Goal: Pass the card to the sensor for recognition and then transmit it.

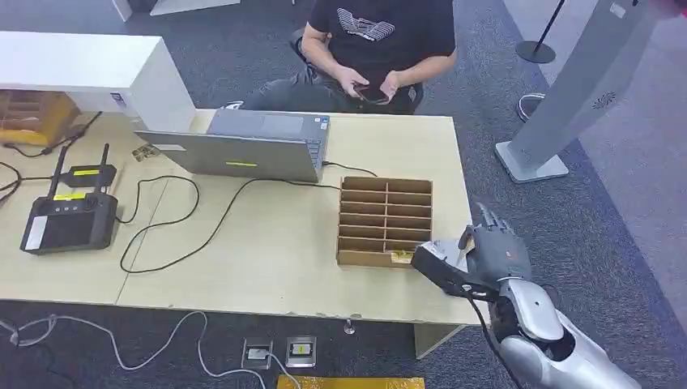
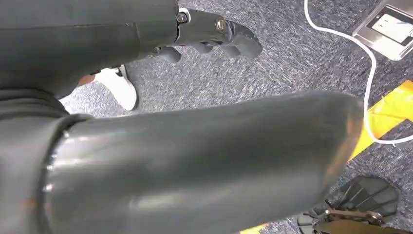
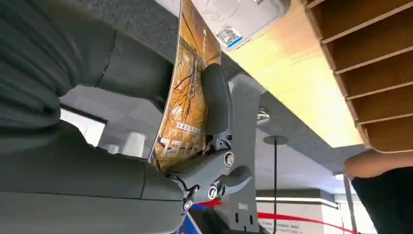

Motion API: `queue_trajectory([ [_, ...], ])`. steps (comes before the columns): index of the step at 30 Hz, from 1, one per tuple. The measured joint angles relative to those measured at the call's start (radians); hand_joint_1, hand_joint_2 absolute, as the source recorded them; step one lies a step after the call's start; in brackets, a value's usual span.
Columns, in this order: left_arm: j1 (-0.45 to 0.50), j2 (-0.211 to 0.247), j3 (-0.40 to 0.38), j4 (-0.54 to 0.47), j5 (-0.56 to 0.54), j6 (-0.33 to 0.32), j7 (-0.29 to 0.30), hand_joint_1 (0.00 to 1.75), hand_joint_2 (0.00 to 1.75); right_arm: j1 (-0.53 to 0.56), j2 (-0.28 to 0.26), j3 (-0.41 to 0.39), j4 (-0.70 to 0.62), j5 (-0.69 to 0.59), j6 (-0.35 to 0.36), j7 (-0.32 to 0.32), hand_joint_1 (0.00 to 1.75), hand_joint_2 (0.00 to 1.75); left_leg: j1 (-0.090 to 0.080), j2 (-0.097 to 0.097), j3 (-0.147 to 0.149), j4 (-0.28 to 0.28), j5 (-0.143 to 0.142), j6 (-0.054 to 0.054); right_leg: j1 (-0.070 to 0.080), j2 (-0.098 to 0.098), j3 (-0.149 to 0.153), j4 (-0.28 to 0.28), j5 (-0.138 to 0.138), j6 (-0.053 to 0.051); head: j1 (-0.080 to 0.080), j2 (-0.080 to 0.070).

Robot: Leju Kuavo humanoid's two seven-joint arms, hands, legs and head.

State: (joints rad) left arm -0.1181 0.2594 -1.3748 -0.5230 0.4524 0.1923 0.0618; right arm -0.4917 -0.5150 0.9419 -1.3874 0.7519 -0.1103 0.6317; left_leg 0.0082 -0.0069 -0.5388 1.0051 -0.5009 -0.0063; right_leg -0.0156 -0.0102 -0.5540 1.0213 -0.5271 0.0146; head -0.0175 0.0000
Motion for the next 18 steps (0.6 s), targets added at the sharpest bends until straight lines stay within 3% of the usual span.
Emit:
queue_trajectory([
  [8,0.000,0.000,0.001,0.000,-0.005,0.000,0.015,0.00,0.00,-0.008,0.061,0.040,0.103,-0.006,-0.038,-0.022,1.75,1.75,0.000,0.000,0.000,0.000,0.000,0.000,0.000,0.000,0.000,0.000,0.000,0.000,0.000,0.000],
  [18,-0.001,0.000,0.001,0.000,-0.026,-0.014,0.019,0.00,0.00,0.007,0.086,0.052,0.177,0.015,-0.041,-0.011,1.75,1.75,0.000,0.000,0.000,0.000,0.000,0.000,0.000,0.000,0.000,0.000,0.000,0.000,0.000,0.000],
])
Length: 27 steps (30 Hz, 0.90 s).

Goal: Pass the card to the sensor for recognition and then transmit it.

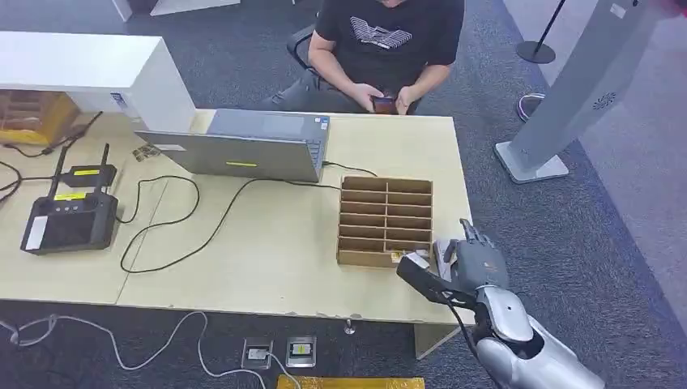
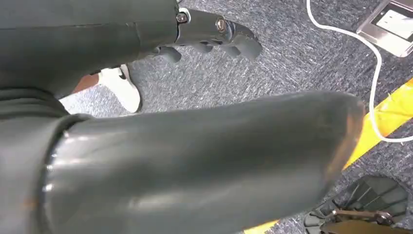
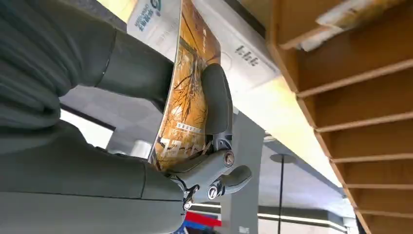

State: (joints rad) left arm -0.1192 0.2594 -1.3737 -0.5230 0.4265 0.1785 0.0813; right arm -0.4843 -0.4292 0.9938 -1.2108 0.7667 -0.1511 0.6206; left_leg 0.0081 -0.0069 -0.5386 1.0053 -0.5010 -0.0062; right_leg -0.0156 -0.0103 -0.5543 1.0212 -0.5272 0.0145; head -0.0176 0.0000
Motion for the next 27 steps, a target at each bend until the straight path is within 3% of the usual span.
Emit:
queue_trajectory([
  [27,-0.007,-0.006,0.003,0.000,-0.065,-0.003,0.011,0.00,0.00,0.119,-0.004,-0.184,0.017,0.023,-0.023,0.026,1.75,1.75,0.000,0.004,0.002,0.000,0.000,0.000,0.000,0.003,0.001,0.000,0.001,0.000,0.000,0.000],
])
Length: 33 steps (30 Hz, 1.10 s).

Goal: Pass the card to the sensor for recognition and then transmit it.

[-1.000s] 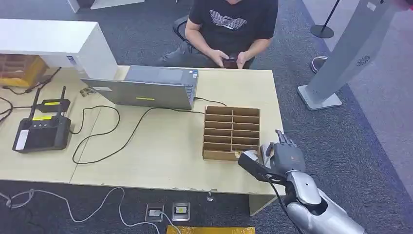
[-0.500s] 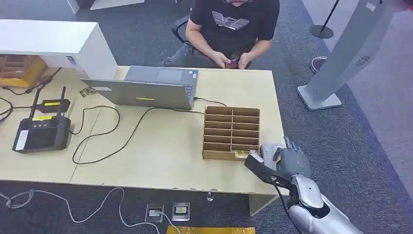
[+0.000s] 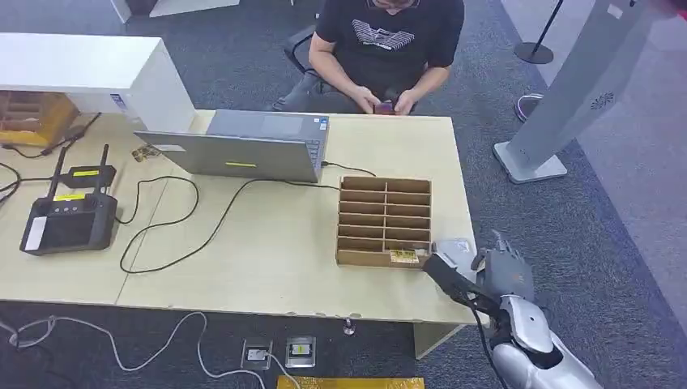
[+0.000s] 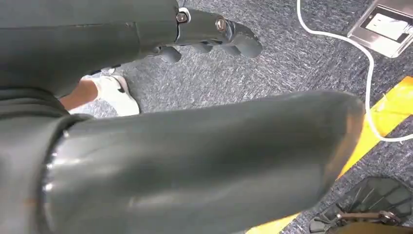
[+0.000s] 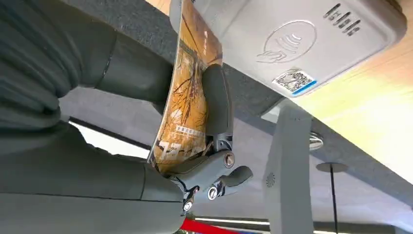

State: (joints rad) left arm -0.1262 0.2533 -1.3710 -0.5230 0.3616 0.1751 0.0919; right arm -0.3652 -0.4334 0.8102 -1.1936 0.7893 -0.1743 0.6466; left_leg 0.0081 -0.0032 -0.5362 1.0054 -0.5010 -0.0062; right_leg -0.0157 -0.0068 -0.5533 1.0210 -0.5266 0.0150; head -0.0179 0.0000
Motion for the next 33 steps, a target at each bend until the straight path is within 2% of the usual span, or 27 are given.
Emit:
queue_trajectory([
  [12,-0.002,-0.002,0.001,0.000,-0.019,-0.008,0.000,0.00,0.00,0.023,-0.007,-0.024,-0.042,0.004,-0.006,-0.013,1.75,1.75,0.000,0.000,-0.001,0.000,0.000,0.000,0.000,0.001,0.000,0.000,0.000,0.000,0.000,0.000],
  [20,-0.005,-0.002,0.006,0.000,-0.048,-0.023,0.000,0.00,0.00,-0.010,-0.012,-0.022,-0.245,0.027,-0.040,-0.035,1.75,1.75,0.000,0.001,-0.001,0.000,0.000,0.000,0.000,0.002,-0.001,0.000,0.000,0.000,0.000,0.000],
  [23,-0.005,0.000,0.007,0.000,-0.056,-0.025,-0.006,0.00,0.00,-0.065,-0.025,-0.013,-0.334,0.040,-0.050,-0.023,1.75,1.75,0.000,0.001,-0.001,0.000,0.000,0.000,0.000,0.002,-0.001,0.000,0.000,0.000,0.000,0.000],
  [27,-0.004,0.003,0.008,0.000,-0.060,-0.031,-0.011,0.00,0.00,-0.144,-0.045,-0.001,-0.427,0.053,-0.024,0.000,1.75,1.75,0.000,0.001,-0.001,0.000,0.000,0.000,0.000,0.002,-0.001,0.000,0.001,0.000,0.000,0.000],
  [33,-0.003,0.003,0.009,0.000,-0.060,-0.032,-0.012,0.00,0.00,-0.155,-0.049,0.001,-0.439,0.055,-0.023,0.000,1.75,1.75,0.000,0.001,-0.001,0.000,0.000,0.000,0.000,0.002,-0.001,0.000,0.001,0.000,0.000,0.000],
])
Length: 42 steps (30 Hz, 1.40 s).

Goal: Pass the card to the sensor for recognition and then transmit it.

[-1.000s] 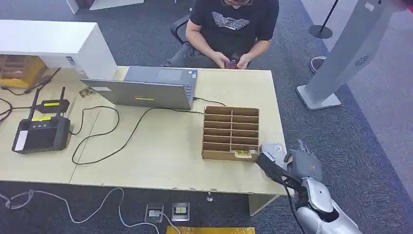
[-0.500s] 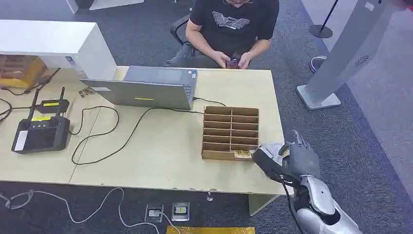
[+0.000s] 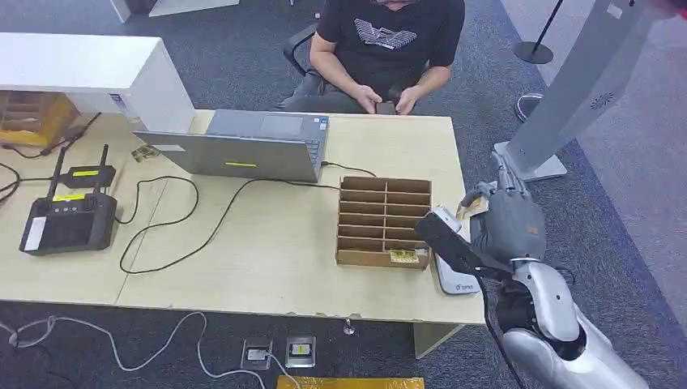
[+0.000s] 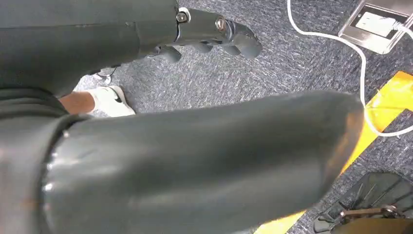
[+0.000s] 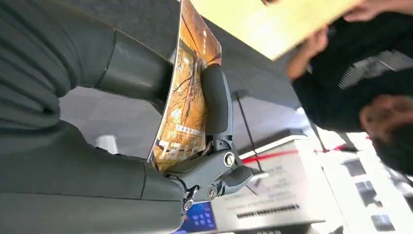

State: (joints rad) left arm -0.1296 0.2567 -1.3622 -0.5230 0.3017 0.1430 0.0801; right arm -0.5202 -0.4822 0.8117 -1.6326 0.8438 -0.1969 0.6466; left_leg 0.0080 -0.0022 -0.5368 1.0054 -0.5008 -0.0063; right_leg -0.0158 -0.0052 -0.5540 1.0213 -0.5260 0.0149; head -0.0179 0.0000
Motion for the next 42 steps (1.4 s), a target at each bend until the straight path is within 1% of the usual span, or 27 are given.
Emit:
queue_trajectory([
  [5,0.000,0.000,0.000,0.000,0.000,-0.001,0.000,0.00,0.00,-0.009,-0.003,0.002,-0.009,0.001,0.002,0.001,1.75,1.75,0.000,0.000,0.000,0.000,0.000,0.000,0.000,0.000,0.000,0.000,0.000,0.000,0.000,0.000],
  [7,0.000,0.001,0.002,0.000,0.000,-0.005,-0.001,0.00,0.00,-0.033,-0.009,0.005,-0.032,0.001,0.009,0.002,1.75,1.75,0.000,0.000,0.000,0.000,0.000,0.000,0.000,0.000,0.000,0.000,0.000,0.000,0.000,0.000],
  [10,0.003,0.003,0.015,0.000,0.003,-0.006,-0.011,0.00,0.00,-0.134,-0.025,0.028,-0.081,-0.011,0.030,0.004,1.75,1.75,0.000,0.000,0.000,0.000,0.000,0.000,0.000,0.000,0.000,0.000,0.000,0.000,0.000,0.000],
  [11,0.003,0.003,0.019,0.000,0.003,-0.006,-0.017,0.00,0.00,-0.230,-0.019,0.097,-0.077,-0.048,0.036,0.005,1.75,1.75,0.000,0.000,-0.001,0.000,0.000,0.000,0.000,0.000,0.000,0.000,0.000,0.000,0.000,0.000],
  [17,-0.001,0.003,0.023,-0.003,-0.008,-0.017,-0.018,0.00,0.00,-0.296,0.027,0.164,-0.027,-0.059,0.035,0.001,1.75,1.75,0.000,-0.001,-0.001,0.000,0.000,0.000,0.000,-0.001,0.000,0.000,0.000,0.000,0.000,0.000],
  [20,-0.006,0.003,0.023,-0.006,-0.017,-0.021,-0.015,0.00,0.00,-0.324,0.060,0.192,0.023,-0.051,0.053,-0.005,1.75,1.75,0.000,-0.001,-0.002,0.000,0.000,0.000,0.000,-0.001,0.000,0.000,0.000,0.000,0.000,0.000],
  [24,-0.023,0.002,0.023,-0.011,-0.033,-0.048,0.000,0.00,0.00,-0.369,0.121,0.231,0.125,-0.029,0.091,-0.016,1.75,1.75,0.000,-0.001,-0.001,0.000,0.000,0.000,0.000,-0.001,0.000,0.000,0.000,0.000,0.000,0.000],
  [26,-0.030,0.002,0.023,-0.011,-0.039,-0.059,0.002,0.00,0.00,-0.387,0.153,0.246,0.180,-0.022,0.098,-0.021,1.75,1.75,0.000,-0.001,-0.001,0.000,0.000,0.000,0.000,-0.001,0.000,0.000,0.000,0.000,0.000,0.000],
  [29,-0.036,0.001,0.023,-0.011,-0.040,-0.061,0.003,0.00,0.00,-0.401,0.183,0.265,0.236,-0.019,0.098,-0.021,1.75,1.75,0.000,-0.001,-0.001,0.000,0.000,0.000,0.000,-0.001,0.000,0.001,0.000,0.000,0.000,0.000],
  [34,-0.038,-0.001,0.023,-0.011,-0.040,-0.061,0.003,0.00,0.00,-0.415,0.212,0.293,0.298,-0.018,0.098,-0.021,1.75,1.75,0.000,-0.001,-0.001,0.000,0.000,0.000,0.000,0.000,-0.001,0.000,0.000,0.000,0.000,0.000],
  [42,-0.039,-0.001,0.023,-0.011,-0.040,-0.061,0.003,0.00,0.00,-0.424,0.232,0.312,0.344,-0.018,0.098,-0.021,1.75,1.75,0.000,-0.001,-0.001,0.000,0.000,0.000,0.000,0.000,-0.001,0.000,0.000,0.000,0.000,0.000],
])
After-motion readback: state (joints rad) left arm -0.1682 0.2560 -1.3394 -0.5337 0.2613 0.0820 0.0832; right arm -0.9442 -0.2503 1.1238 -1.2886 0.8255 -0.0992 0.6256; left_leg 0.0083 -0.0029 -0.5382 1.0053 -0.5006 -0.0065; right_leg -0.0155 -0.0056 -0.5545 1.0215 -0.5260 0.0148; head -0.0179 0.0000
